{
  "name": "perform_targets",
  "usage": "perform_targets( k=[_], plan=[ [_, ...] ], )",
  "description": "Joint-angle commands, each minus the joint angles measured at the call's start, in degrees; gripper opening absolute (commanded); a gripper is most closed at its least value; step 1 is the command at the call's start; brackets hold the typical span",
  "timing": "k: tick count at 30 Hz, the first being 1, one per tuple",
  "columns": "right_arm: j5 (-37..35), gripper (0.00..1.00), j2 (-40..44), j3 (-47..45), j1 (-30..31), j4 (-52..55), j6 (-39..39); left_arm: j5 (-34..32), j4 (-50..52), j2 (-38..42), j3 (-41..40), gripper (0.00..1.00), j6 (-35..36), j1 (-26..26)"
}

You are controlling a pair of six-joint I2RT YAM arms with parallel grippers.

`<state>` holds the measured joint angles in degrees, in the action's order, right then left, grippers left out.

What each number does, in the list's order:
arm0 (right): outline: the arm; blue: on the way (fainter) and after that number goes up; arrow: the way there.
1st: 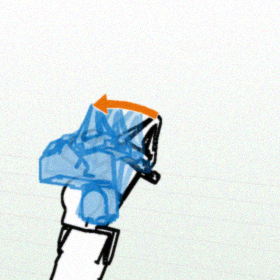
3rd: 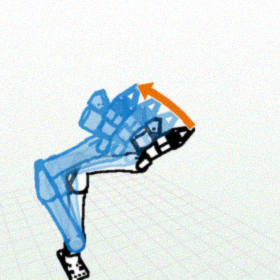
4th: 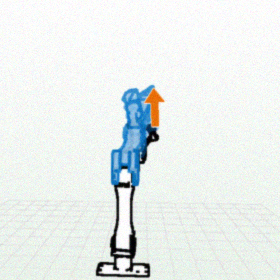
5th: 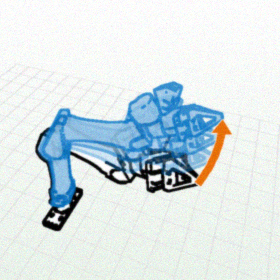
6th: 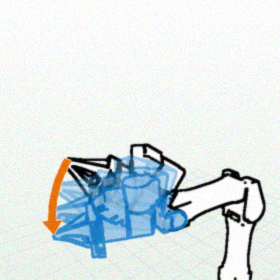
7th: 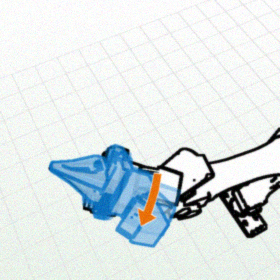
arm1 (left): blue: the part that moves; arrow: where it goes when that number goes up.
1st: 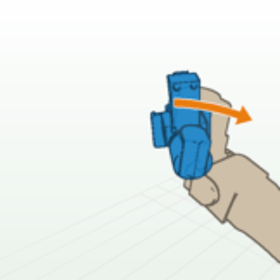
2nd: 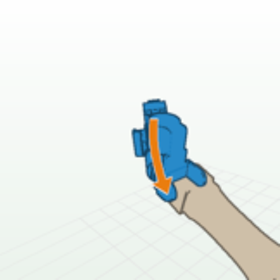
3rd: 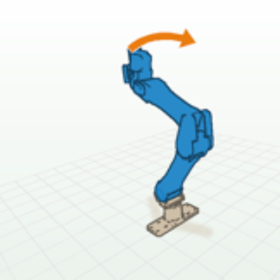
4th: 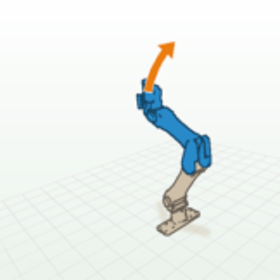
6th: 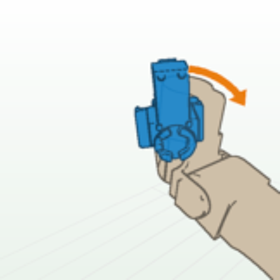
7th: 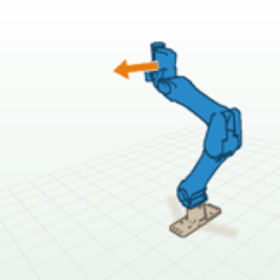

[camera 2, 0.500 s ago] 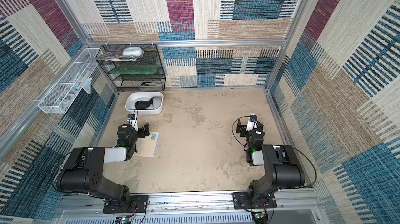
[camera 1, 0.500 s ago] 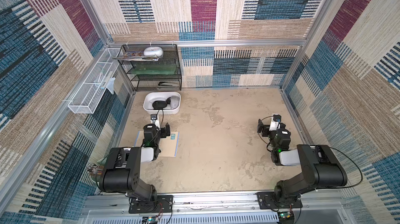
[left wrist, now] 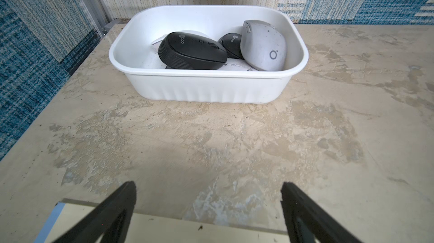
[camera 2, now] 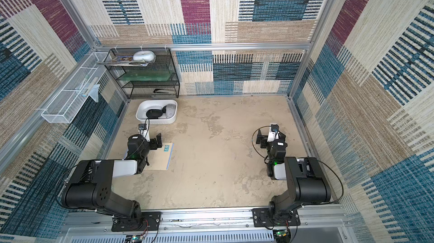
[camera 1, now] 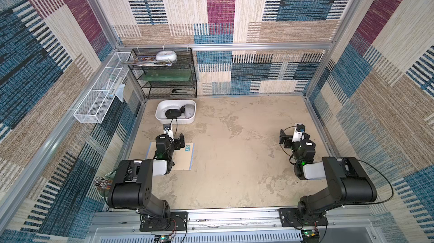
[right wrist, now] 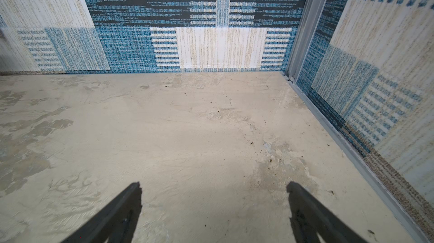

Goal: Take out the mouse from the storage box
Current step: Move the storage box to the center of the board.

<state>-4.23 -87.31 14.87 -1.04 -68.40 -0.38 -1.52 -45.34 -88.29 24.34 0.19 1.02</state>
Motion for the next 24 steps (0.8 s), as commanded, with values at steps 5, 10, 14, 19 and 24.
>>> perform_targets(
  k=[5, 10, 14, 19, 24],
  plan=[
    [0.09, 0.99, 0.28, -0.2, 0.04, -0.55, 0.14, 0.73, -0.17, 0.25, 0.18, 1.0, 0.25, 0.04],
    [0.09, 0.99, 0.34, -0.28, 0.03, -0.71, 0.18, 1.11, -0.63, 0.48, -0.05, 1.0, 0.47, 0.04],
    [7.78, 0.99, 5.07, -1.42, 0.39, -0.58, 3.46, 3.25, -0.49, 7.78, -3.59, 1.0, 3.15, -1.77],
    [6.31, 0.99, 22.54, -2.5, 3.05, 11.29, 2.31, -3.28, 7.56, 24.62, -7.23, 1.0, 0.68, -7.44],
    [4.08, 0.99, 34.6, 5.06, 3.14, 31.5, -18.0, -8.08, 18.35, 33.85, -3.77, 0.99, -19.02, -7.7]
  ],
)
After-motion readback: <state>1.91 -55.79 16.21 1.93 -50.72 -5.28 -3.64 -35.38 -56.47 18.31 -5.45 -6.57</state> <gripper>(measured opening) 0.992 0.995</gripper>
